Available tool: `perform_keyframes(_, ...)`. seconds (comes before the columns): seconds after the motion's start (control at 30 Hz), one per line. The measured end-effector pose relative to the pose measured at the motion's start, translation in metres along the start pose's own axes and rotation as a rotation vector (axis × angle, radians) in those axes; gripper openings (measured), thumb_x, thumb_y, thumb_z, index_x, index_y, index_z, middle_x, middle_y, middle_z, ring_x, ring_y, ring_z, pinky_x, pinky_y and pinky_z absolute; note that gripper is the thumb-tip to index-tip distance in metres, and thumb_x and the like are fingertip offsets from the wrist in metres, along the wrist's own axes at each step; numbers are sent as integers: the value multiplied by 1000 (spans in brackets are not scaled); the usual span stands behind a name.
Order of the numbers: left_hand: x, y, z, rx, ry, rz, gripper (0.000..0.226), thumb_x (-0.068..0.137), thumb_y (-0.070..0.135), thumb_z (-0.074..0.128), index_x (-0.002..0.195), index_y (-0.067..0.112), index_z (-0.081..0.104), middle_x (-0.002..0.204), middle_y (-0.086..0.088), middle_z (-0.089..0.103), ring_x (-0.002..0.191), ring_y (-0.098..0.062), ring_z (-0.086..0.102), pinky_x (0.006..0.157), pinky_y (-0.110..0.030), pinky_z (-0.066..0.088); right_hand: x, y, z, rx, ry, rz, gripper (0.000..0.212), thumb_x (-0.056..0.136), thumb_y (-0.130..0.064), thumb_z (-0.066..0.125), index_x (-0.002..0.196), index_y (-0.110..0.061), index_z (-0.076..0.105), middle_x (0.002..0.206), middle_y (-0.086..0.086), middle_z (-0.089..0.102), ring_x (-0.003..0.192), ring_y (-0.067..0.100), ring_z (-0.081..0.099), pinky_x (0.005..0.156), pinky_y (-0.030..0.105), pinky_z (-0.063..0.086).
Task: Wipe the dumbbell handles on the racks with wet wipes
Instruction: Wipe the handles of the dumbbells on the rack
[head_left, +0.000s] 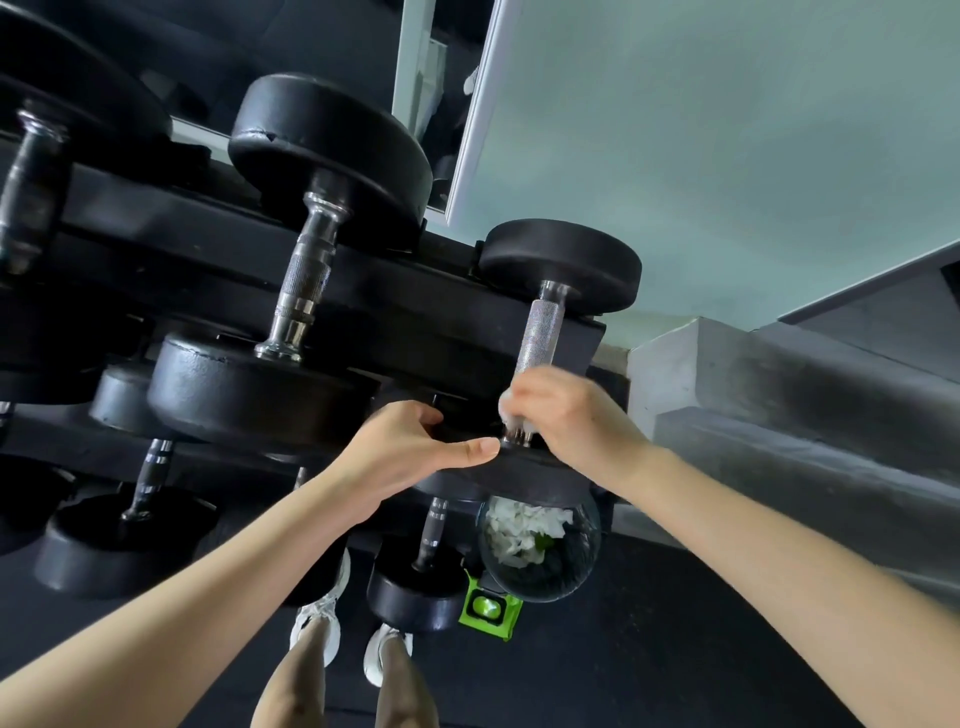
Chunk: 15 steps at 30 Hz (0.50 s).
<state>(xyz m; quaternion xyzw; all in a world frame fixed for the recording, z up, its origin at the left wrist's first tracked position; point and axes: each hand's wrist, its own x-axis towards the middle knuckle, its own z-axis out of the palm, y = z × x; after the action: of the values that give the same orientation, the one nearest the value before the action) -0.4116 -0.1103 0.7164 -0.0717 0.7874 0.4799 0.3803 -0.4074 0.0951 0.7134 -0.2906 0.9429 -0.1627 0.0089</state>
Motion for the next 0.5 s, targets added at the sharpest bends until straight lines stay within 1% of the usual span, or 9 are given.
perform_keyframes(0.07,-1,-1,1,15,12,5,95,57,61,77,134,13,50,122,2,58,112,-12,52,88,-21,37,-1,-1,-9,67,-184,-34,19,75,9,63,66,-7,62,73,2,52,64,19,53,55,33,50)
perform_keyframes(0.1,-1,-1,1,19,14,5,93,58,61,77,134,13,49,125,2,57,114,-13,52,88,-21,37,8,3,-16,25,-236,-56,18,73,7,66,64,-9,62,72,1,51,63,19,52,53,33,49)
perform_keyframes(0.17,-1,-2,0,14,18,4,92,60,59,77,134,13,49,126,2,57,114,-13,52,88,-21,36,33,11,-23,-76,-244,-83,16,72,1,61,60,-9,62,69,1,46,59,19,48,49,29,44)
perform_keyframes(0.23,-1,-2,0,13,17,5,91,61,58,77,134,12,49,126,1,57,114,-13,51,88,-21,36,44,9,-22,-89,-244,-71,16,71,-4,57,56,-8,62,65,2,47,57,20,49,48,27,41)
perform_keyframes(0.3,-1,-2,1,19,13,8,91,62,58,77,135,11,48,128,0,56,116,-14,51,90,-22,37,35,-2,-15,-21,-350,-77,16,74,-4,59,60,-8,66,69,2,54,63,20,54,52,28,44)
perform_keyframes(0.37,-1,-2,1,29,9,10,92,62,59,77,135,11,48,129,-1,55,118,-15,51,91,-22,38,27,-9,-14,39,-459,-32,15,80,-3,61,69,-8,70,74,-3,55,69,19,55,59,32,47)
perform_keyframes(0.43,-1,-2,0,28,6,9,93,61,60,76,135,11,48,128,0,56,116,-14,51,90,-22,38,25,-4,-20,75,-504,20,15,80,-2,59,72,-7,70,76,-6,53,71,17,54,63,31,46)
perform_keyframes(0.5,-1,-2,-1,25,-2,10,93,60,60,76,135,11,48,128,0,56,117,-15,51,90,-22,38,14,5,-28,59,-522,16,15,78,-4,58,70,-7,70,74,-3,56,71,17,55,62,28,46)
